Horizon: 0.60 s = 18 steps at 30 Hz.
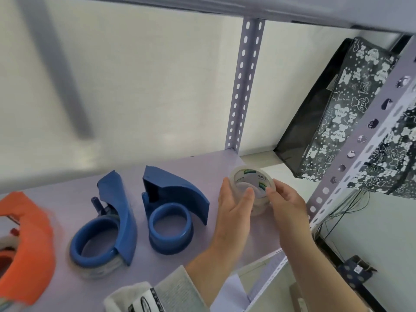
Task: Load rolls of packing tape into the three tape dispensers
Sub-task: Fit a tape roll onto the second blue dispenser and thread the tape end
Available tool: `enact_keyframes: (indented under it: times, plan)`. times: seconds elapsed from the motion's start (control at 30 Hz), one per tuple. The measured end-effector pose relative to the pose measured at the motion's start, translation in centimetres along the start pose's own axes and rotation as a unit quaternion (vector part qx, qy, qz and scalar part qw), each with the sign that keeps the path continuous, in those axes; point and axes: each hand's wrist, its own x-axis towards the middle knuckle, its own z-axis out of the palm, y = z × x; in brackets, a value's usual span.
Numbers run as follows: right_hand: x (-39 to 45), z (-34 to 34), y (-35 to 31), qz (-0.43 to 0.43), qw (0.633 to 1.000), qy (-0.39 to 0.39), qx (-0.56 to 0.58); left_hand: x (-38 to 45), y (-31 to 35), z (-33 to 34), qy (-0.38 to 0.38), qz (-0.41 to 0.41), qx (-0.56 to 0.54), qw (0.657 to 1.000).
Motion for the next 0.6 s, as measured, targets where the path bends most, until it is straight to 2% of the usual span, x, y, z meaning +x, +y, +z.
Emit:
enact_keyframes:
  times: [0.1,0.2,0.3,0.43,0.53,0.6]
  plan:
    - [-3.8,0.4,-1.3,-0.101,0.994,0.025,0.014,-2.0,1.2,-0.3,-0.026,0.050,0.001,0.998]
    - [-7.4,1.4,-2.2,-0.170,0.979,0.047,0.102,-5.8,2.6,-1.4,-0.050,0.147,0.038,0.987]
    - [-9.9,3.1,-2.2,-0.217,0.966,0.002,0.142,-9.0,3.3,-3.6,0.017,0.232,0.040,0.972]
    - [-11.3,6.0,-1.7,-0.197,0.974,-0.094,0.068,-10.3,2.1,-7.2,0.137,0.203,0.010,0.970]
    - [-11.6,7.4,-1.4,-0.162,0.979,-0.127,-0.005,-10.5,1.1,-9.2,0.175,0.175,0.016,0.969]
    - [-11.7,7.9,-1.4,-0.152,0.979,-0.133,-0.040,-10.7,0.9,-9.9,0.169,0.143,-0.008,0.975]
